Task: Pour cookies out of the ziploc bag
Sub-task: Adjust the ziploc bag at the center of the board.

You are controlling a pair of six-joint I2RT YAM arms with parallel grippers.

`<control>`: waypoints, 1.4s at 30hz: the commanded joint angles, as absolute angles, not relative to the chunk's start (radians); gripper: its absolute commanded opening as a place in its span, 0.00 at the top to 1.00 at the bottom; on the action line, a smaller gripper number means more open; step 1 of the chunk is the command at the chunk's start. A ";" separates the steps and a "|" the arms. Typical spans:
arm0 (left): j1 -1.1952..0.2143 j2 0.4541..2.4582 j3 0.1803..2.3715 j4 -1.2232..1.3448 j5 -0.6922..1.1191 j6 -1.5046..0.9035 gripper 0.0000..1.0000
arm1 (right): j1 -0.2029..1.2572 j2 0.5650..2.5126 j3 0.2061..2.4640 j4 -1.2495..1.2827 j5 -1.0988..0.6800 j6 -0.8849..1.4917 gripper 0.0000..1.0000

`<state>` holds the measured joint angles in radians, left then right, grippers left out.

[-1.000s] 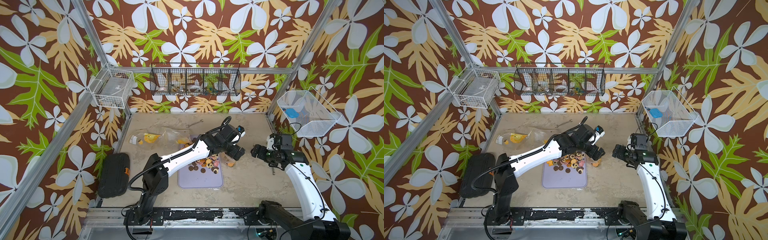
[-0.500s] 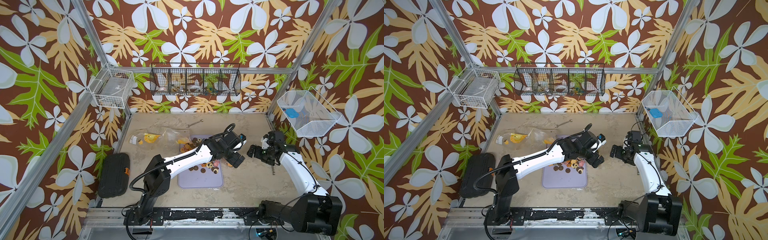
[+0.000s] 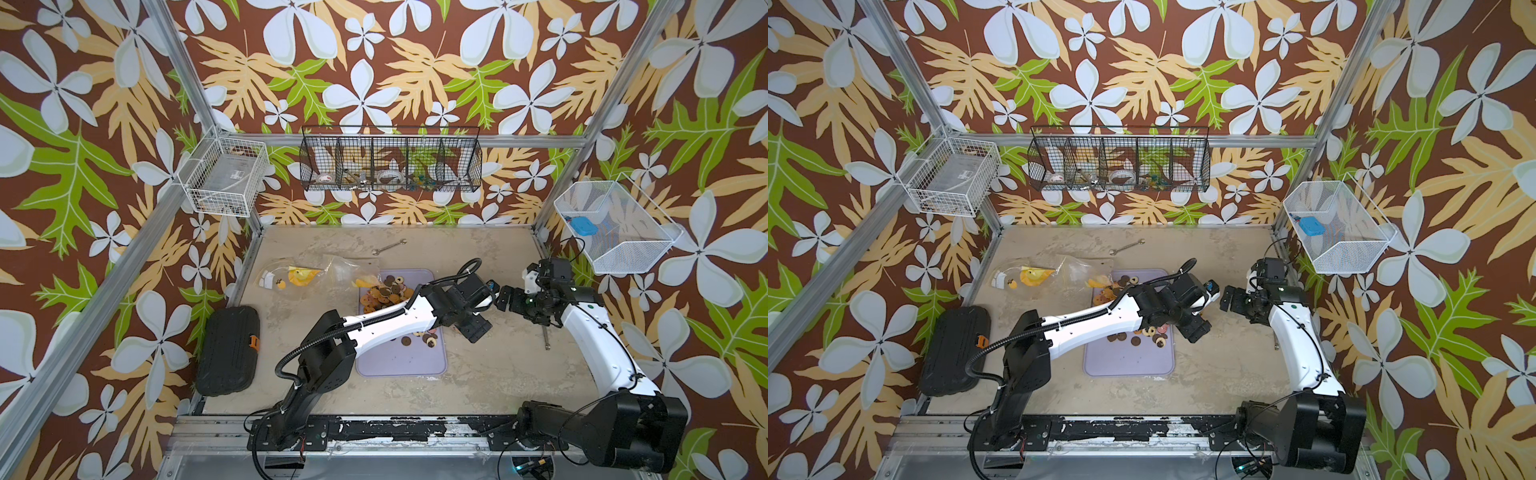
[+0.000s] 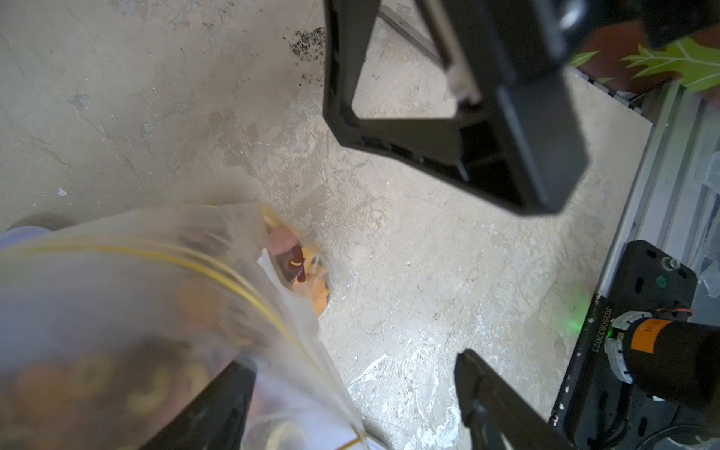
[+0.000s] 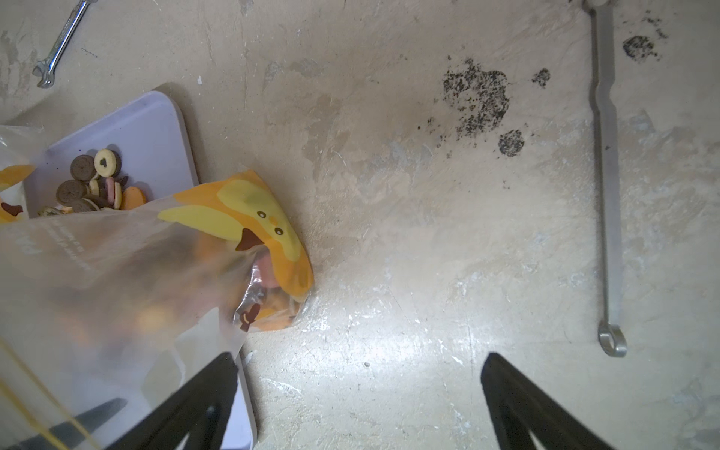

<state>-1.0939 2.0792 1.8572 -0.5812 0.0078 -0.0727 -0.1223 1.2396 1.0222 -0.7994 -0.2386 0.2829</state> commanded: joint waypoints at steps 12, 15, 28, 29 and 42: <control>-1.097 2.075 1.827 -0.607 0.008 -0.056 0.99 | -0.183 1.184 1.015 -0.777 -0.328 0.284 0.00; -1.096 2.067 1.817 -0.598 0.003 -0.060 1.00 | -0.194 1.163 0.993 -0.761 -0.376 0.265 0.00; -0.981 1.946 1.709 -0.454 0.194 -0.162 1.00 | -0.199 0.995 0.830 -0.621 -0.533 0.374 0.00; -0.978 1.948 1.723 -0.463 0.192 -0.157 1.00 | -0.198 0.982 0.821 -0.622 -0.525 0.374 0.00; -0.990 1.979 1.906 -0.486 0.367 -0.251 1.00 | -0.218 0.867 0.750 -0.651 -0.421 0.421 0.00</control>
<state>-0.9916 1.9945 1.9026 -0.5323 0.2913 -0.2081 -0.2173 0.8738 0.7666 -0.6628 -0.4362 0.4007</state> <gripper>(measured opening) 0.053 0.997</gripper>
